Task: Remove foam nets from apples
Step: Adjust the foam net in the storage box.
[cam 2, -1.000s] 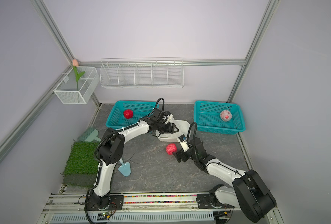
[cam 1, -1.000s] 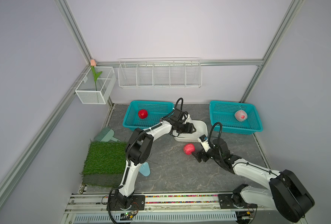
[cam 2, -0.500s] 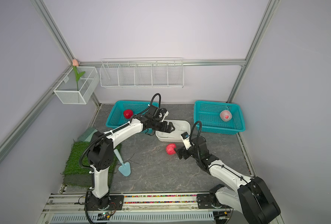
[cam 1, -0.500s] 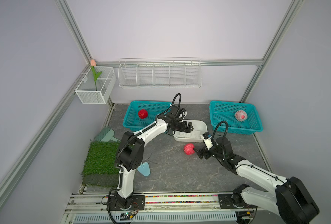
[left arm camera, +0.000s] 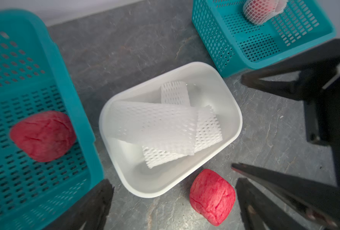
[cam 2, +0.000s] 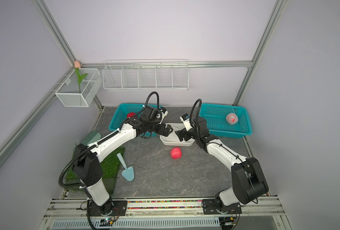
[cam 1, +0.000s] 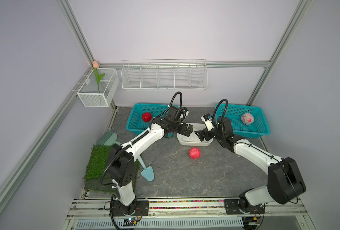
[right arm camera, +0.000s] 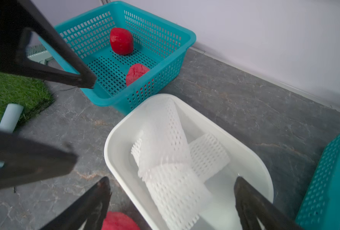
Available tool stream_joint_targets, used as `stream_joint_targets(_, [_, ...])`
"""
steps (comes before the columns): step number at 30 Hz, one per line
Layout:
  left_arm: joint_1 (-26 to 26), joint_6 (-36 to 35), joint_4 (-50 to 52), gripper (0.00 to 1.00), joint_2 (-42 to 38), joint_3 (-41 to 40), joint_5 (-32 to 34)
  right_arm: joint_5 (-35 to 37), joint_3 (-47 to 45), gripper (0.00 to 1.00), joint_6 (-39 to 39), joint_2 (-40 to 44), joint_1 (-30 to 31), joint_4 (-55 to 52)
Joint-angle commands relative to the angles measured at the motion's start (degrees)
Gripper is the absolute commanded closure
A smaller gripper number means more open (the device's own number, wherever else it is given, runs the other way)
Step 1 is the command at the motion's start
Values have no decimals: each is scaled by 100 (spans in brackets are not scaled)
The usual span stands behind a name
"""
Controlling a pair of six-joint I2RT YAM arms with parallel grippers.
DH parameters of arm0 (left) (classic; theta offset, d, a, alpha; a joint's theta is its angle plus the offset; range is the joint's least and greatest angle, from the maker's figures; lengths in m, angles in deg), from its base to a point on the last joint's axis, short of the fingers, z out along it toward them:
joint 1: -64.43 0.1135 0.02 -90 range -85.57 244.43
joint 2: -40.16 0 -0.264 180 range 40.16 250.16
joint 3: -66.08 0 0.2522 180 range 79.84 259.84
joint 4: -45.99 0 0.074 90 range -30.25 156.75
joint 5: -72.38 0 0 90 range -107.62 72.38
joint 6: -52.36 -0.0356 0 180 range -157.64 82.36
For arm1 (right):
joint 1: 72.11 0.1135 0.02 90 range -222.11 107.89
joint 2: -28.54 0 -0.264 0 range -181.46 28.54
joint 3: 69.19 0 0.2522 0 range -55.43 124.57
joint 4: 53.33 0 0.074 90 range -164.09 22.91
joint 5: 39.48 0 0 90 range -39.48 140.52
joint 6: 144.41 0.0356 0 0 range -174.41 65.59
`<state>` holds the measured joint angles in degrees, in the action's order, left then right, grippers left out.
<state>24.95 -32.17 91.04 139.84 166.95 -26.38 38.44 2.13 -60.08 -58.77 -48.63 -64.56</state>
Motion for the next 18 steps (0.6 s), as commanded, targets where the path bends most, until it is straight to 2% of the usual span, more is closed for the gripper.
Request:
stream_joint_targets(1, [-14,-647,-171,4,-161,-471,59,-68,654,1,-148,-589,110,-916])
stream_joint_targets(4, [-23,-913,-322,3,-277,-854,-158,239,1114,1,-206,-1163,237,-1464])
stream_joint_targets(6, [-56,-1036,-319,0,-331,-1039,-219,397,1099,1,-178,-1300,262,-1490])
stream_joint_targets(8, [-143,-1091,-401,0,-411,-1270,-71,593,947,1,-143,-1287,250,-1399])
stream_joint_targets(13, [-341,-1236,-1048,0,-901,-2165,-316,1186,941,1,-223,-1440,229,-1754])
stream_joint_targets(18, [-775,-1582,-995,0,-843,-2241,-222,1194,924,1,-255,-1193,136,-1671])
